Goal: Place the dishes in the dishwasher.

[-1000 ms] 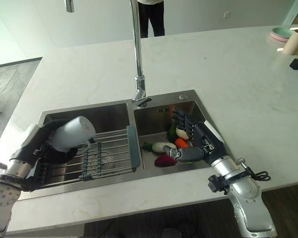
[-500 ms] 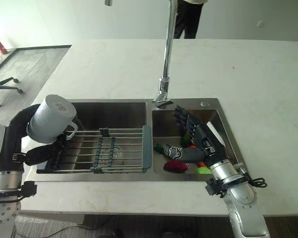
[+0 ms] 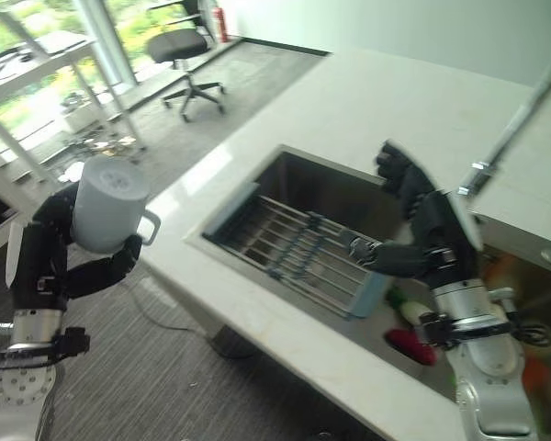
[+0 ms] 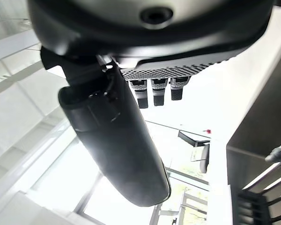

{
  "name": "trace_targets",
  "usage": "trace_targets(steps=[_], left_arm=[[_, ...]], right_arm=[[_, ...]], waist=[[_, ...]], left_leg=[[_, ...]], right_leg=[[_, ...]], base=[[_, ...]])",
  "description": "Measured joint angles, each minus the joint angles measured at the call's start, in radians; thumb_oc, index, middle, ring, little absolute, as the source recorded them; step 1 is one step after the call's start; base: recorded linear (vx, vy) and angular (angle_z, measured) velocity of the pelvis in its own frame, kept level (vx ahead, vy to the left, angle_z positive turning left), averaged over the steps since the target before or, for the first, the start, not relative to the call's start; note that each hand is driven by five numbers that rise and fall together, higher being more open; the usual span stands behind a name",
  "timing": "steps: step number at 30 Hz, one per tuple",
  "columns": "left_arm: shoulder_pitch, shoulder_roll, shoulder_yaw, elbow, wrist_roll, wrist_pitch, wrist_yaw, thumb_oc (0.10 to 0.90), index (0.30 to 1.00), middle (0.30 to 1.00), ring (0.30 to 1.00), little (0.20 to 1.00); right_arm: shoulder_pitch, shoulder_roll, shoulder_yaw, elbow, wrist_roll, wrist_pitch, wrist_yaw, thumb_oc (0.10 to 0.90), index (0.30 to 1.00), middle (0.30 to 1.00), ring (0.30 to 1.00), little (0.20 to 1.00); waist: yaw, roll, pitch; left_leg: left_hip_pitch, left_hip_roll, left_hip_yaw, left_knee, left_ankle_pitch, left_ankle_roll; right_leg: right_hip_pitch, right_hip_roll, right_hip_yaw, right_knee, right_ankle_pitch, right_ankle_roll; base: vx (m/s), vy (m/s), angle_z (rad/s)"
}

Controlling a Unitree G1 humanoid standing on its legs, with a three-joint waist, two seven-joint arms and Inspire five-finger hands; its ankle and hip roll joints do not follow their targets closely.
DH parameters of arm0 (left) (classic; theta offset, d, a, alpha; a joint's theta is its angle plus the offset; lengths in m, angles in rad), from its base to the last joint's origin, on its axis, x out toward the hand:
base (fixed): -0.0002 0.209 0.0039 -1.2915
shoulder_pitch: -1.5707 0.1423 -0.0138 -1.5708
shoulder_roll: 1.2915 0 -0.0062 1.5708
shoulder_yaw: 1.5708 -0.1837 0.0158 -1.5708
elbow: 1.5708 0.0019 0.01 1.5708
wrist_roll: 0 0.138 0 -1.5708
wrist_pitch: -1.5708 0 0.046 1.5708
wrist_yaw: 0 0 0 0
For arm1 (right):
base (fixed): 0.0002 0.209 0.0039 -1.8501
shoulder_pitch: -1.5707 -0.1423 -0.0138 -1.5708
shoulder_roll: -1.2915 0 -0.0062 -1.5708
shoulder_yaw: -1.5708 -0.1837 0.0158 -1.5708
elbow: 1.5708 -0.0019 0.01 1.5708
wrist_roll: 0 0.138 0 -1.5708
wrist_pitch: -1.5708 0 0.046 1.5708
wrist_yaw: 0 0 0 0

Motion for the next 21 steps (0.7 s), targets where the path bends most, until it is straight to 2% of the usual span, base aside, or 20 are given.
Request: trace_targets(steps=[1, 2, 3, 4, 7, 8, 9, 10, 11, 12, 13, 14, 15, 16, 17, 18, 19, 21], left_arm=[[0.004, -0.003, 0.003, 0.006, -0.018, -0.001, -0.001, 0.400, 0.300, 0.300, 0.300, 0.300], [0.009, -0.003, 0.004, 0.020, -0.037, 0.000, -0.004, 0.400, 0.300, 0.300, 0.300, 0.300], [0.010, 0.001, 0.018, 0.029, -0.042, 0.004, -0.005, 0.400, 0.300, 0.300, 0.300, 0.300], [0.003, -0.002, 0.027, 0.036, -0.043, 0.008, -0.011, 0.400, 0.300, 0.300, 0.300, 0.300], [0.023, 0.000, 0.033, 0.038, -0.042, 0.021, -0.050, 0.400, 0.300, 0.300, 0.300, 0.300], [0.028, 0.001, 0.037, 0.037, -0.042, 0.033, -0.053, 0.400, 0.300, 0.300, 0.300, 0.300], [0.029, 0.002, 0.038, 0.029, -0.043, 0.036, -0.060, 0.400, 0.300, 0.300, 0.300, 0.300], [0.029, 0.004, 0.036, 0.008, -0.043, 0.038, -0.068, 0.400, 0.300, 0.300, 0.300, 0.300], [0.019, 0.001, 0.039, 0.002, -0.044, 0.039, -0.069, 0.400, 0.300, 0.300, 0.300, 0.300], [-0.004, -0.006, 0.039, 0.003, -0.044, 0.059, -0.069, 0.400, 0.300, 0.300, 0.300, 0.300], [-0.035, -0.018, 0.030, 0.008, -0.043, 0.073, -0.069, 0.400, 0.300, 0.300, 0.300, 0.300], [-0.070, -0.032, 0.016, 0.022, -0.042, 0.080, -0.070, 0.400, 0.300, 0.300, 0.300, 0.300], [-0.099, -0.039, 0.007, 0.048, -0.042, 0.080, -0.072, 0.400, 0.300, 0.300, 0.300, 0.300], [-0.132, -0.042, 0.000, 0.095, -0.043, 0.085, -0.071, 0.400, 0.300, 0.300, 0.300, 0.300], [-0.150, 0.044, -0.010, 0.107, -0.038, 0.110, -0.072, 0.400, 0.300, 0.300, 0.300, 0.300], [-0.098, 0.034, -0.010, 0.049, -0.040, 0.121, -0.060, 0.400, 0.300, 0.300, 0.300, 0.300], [-0.053, 0.006, 0.006, 0.037, -0.040, 0.121, -0.042, 0.400, 0.300, 0.300, 0.300, 0.300], [-0.027, -0.004, 0.025, 0.038, -0.042, 0.125, -0.028, 0.400, 0.300, 0.300, 0.300, 0.300]], right_arm=[[0.000, 0.017, 0.026, 0.003, -0.001, -0.004, 0.003, 0.800, 0.900, 0.900, 0.900, 0.900], [-0.002, 0.033, 0.057, 0.014, -0.003, -0.014, 0.012, 0.800, 0.900, 0.900, 0.900, 0.900], [0.001, 0.065, 0.085, 0.010, -0.006, -0.014, 0.011, 0.800, 0.900, 0.900, 0.900, 0.900], [0.001, 0.097, 0.096, 0.006, -0.011, -0.021, 0.017, 0.800, 0.900, 0.900, 0.900, 0.900], [0.002, 0.194, 0.104, 0.008, -0.030, -0.021, 0.011, 0.800, 0.900, 0.900, 0.900, 0.900], [0.001, 0.214, 0.116, 0.008, -0.052, -0.021, 0.011, 0.800, 0.900, 0.900, 0.900, 0.900], [0.003, 0.227, 0.118, 0.002, -0.052, -0.022, 0.010, 0.800, 0.900, 0.900, 0.900, 0.900], [0.000, 0.209, 0.108, -0.018, -0.051, -0.026, 0.008, 0.800, 0.900, 0.900, 0.900, 0.900], [-0.005, 0.213, 0.117, -0.020, -0.052, -0.034, 0.008, 0.800, 0.900, 0.900, 0.900, 0.900], [-0.008, 0.214, 0.140, -0.024, -0.053, -0.035, 0.012, 0.800, 0.900, 0.900, 0.900, 0.900], [-0.001, 0.205, 0.149, -0.030, -0.053, -0.033, 0.014, 0.800, 0.900, 0.900, 0.900, 0.900], [0.010, 0.194, 0.149, -0.031, -0.053, -0.032, 0.011, 0.800, 0.900, 0.900, 0.900, 0.900], [0.008, 0.175, 0.149, -0.029, -0.053, -0.028, 0.010, 0.800, 0.900, 0.900, 0.900, 0.900], [-0.001, 0.155, 0.150, -0.020, -0.053, -0.025, 0.013, 0.800, 0.900, 0.900, 0.900, 0.900], [-0.041, 0.173, 0.123, 0.030, -0.049, -0.026, 0.017, 0.800, 0.900, 0.900, 0.900, 0.900], [-0.062, 0.117, 0.086, 0.033, -0.048, -0.016, 0.019, 0.800, 0.900, 0.900, 0.900, 0.900], [-0.068, 0.119, 0.077, 0.040, -0.046, -0.007, 0.020, 0.800, 0.900, 0.900, 0.900, 0.900], [-0.064, 0.119, 0.087, 0.026, -0.046, -0.007, 0.044, 0.800, 0.900, 0.900, 0.900, 0.900]], waist=[[0.006, -0.011, -0.001], [0.016, -0.009, -0.002], [0.036, -0.026, -0.009], [0.052, -0.045, -0.010], [0.098, -0.047, -0.008], [0.114, -0.050, -0.004], [0.117, -0.057, -0.003], [0.118, -0.027, -0.009], [0.118, -0.045, 0.004], [0.108, -0.028, 0.014], [0.087, -0.007, 0.026], [0.057, 0.011, 0.033], [0.046, 0.029, 0.044], [0.046, 0.006, 0.062], [0.002, -0.149, 0.079], [0.014, -0.072, 0.077], [0.041, -0.082, 0.086], [0.058, -0.071, 0.086]], left_leg=[[-0.005, -0.032, -0.020, -0.006, -0.010, 0.016], [-0.008, -0.041, -0.056, -0.005, -0.034, 0.044], [-0.028, -0.059, -0.070, 0.003, -0.052, 0.045], [-0.055, -0.090, -0.110, 0.018, -0.078, 0.030], [-0.105, -0.125, -0.149, 0.079, -0.090, 0.037], [-0.136, -0.124, -0.165, 0.168, -0.095, 0.046], [-0.177, -0.127, -0.175, 0.209, -0.138, 0.059], [-0.160, -0.137, -0.184, 0.071, -0.134, 0.114], [-0.138, -0.186, -0.190, 0.070, -0.140, 0.144], [-0.142, -0.199, -0.228, 0.076, -0.156, 0.166], [-0.141, -0.216, -0.297, 0.046, -0.144, 0.186], [-0.132, -0.229, -0.361, 0.000, -0.106, 0.176], [-0.120, -0.231, -0.392, -0.044, -0.081, 0.099], [-0.135, -0.249, -0.433, 0.002, -0.063, -0.092], [-0.318, -0.274, -0.506, 0.297, -0.108, 0.033], [-0.322, -0.101, -0.523, 0.182, -0.078, 0.035], [-0.286, -0.144, -0.496, 0.175, -0.083, 0.065], [-0.242, -0.162, -0.498, 0.119, -0.073, 0.072]], right_leg=[[-0.030, -0.035, 0.004, 0.061, 0.018, 0.005], [-0.034, -0.035, 0.018, 0.060, -0.029, 0.062], [-0.029, -0.023, 0.013, 0.000, -0.007, 0.052], [-0.018, -0.052, -0.016, -0.022, 0.035, 0.070], [-0.007, -0.097, -0.048, -0.039, 0.119, 0.050], [0.023, -0.114, -0.053, -0.058, 0.169, 0.019], [0.048, -0.139, -0.050, -0.063, 0.208, 0.036], [0.053, -0.147, -0.058, -0.026, 0.220, 0.050], [0.048, -0.194, -0.035, 0.008, 0.216, 0.086], [0.028, -0.151, 0.023, 0.021, 0.141, 0.124], [-0.010, -0.039, 0.125, 0.041, 0.064, 0.120], [-0.053, 0.076, 0.211, 0.053, -0.014, 0.103], [-0.112, 0.182, 0.256, 0.060, -0.055, 0.061], [-0.160, 0.270, 0.315, 0.031, -0.067, -0.008], [-0.181, 0.187, 0.408, -0.011, -0.005, -0.008], [-0.188, 0.240, 0.407, 0.048, -0.050, 0.073], [-0.194, 0.232, 0.473, 0.069, -0.093, 0.069], [-0.198, 0.262, 0.463, 0.045, -0.103, 0.063]], base=[[0.00, 0.448, 0.76], [0.03, 0.394, 0.66], [0.05, 0.428, 0.84], [0.05, 0.425, 0.91], [0.06, 0.426, 0.65], [0.07, 0.402, 0.59], [0.06, 0.350, 0.75], [0.06, 0.282, 0.68], [0.09, 0.232, 0.84], [0.00, 0.104, 1.00], [0.02, 0.024, 1.56], [0.02, -0.018, 1.61], [0.10, 0.003, 1.53], [0.07, 0.007, 2.19], [0.02, -0.013, 1.84], [0.01, -0.037, 1.61], [-0.01, -0.068, 0.26], [-0.04, -0.146, 0.19]])
